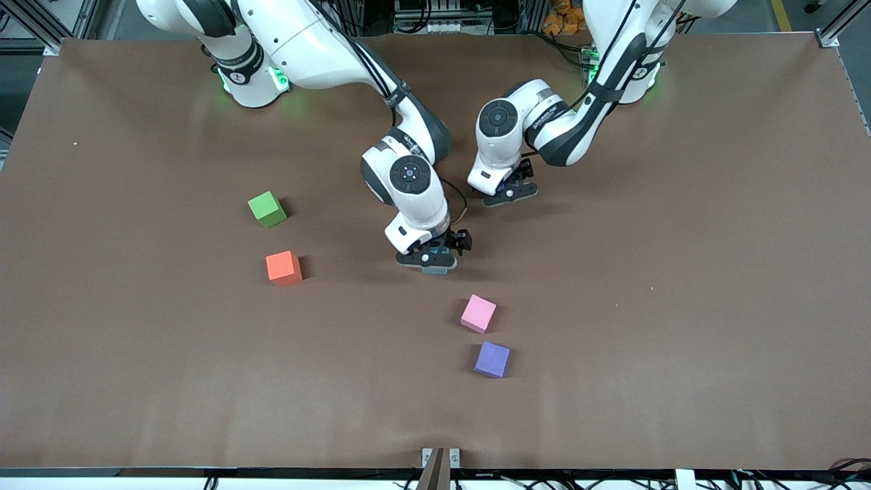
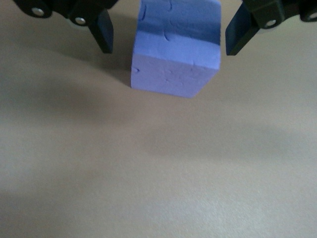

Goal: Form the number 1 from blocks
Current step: 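Grasp the purple block with the left gripper while the right gripper grasps cyan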

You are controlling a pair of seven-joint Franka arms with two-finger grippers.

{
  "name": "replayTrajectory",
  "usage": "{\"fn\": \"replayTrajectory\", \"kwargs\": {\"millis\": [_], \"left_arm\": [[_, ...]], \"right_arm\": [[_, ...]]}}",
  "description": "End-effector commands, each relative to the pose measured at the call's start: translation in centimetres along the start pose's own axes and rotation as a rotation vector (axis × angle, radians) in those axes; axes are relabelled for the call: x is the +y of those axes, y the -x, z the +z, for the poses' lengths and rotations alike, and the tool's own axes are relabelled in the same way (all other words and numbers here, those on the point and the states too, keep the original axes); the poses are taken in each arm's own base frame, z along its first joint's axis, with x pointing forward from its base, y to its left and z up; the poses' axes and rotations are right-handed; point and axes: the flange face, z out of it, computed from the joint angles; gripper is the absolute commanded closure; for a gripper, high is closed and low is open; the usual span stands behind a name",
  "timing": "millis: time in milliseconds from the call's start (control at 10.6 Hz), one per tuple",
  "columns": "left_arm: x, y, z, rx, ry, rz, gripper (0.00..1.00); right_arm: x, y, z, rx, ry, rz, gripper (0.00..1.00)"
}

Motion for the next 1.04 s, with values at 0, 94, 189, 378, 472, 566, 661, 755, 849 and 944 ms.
{"fn": "replayTrajectory", "kwargs": {"millis": [0,94,189,378,472,566,661,755,849,944], "left_arm": [[-0.2,0.5,0.5,-0.014,0.007,-0.010,0.00],[-0.2,0.5,0.8,-0.017,0.003,-0.005,0.00],[-0.2,0.5,0.9,-0.019,0.003,-0.001,0.00],[-0.2,0.3,0.8,-0.017,0.007,0.027,0.00],[-0.2,0.3,0.8,-0.017,0.007,0.042,0.08],[-0.3,0.3,0.9,-0.019,0.005,0.062,0.59],[-0.3,0.3,0.8,-0.018,0.007,0.088,1.00],[-0.8,-0.4,0.6,-0.019,0.008,0.095,1.00],[-0.9,-0.6,0.4,-0.018,0.007,0.093,1.00],[-0.8,-0.4,0.3,-0.019,0.006,0.098,1.00]], "right_arm": [[-0.3,-1.3,-0.4,0.022,0.004,0.010,0.00],[0.0,-1.6,-0.5,0.021,0.010,0.009,0.00],[0.2,-2.0,-0.7,0.023,0.009,0.013,0.00],[0.6,-2.4,-0.7,0.037,0.024,0.000,0.00],[0.8,-2.6,-0.6,0.041,0.030,-0.004,0.00],[0.7,-2.4,-0.2,0.040,0.033,-0.003,0.00],[0.7,-2.0,0.4,0.039,0.041,-0.010,0.00],[0.7,-1.9,0.8,0.041,0.048,-0.017,0.00],[0.8,-1.7,1.6,0.037,0.054,-0.017,0.00],[1.0,-1.7,2.1,0.034,0.060,-0.022,0.00]]}}
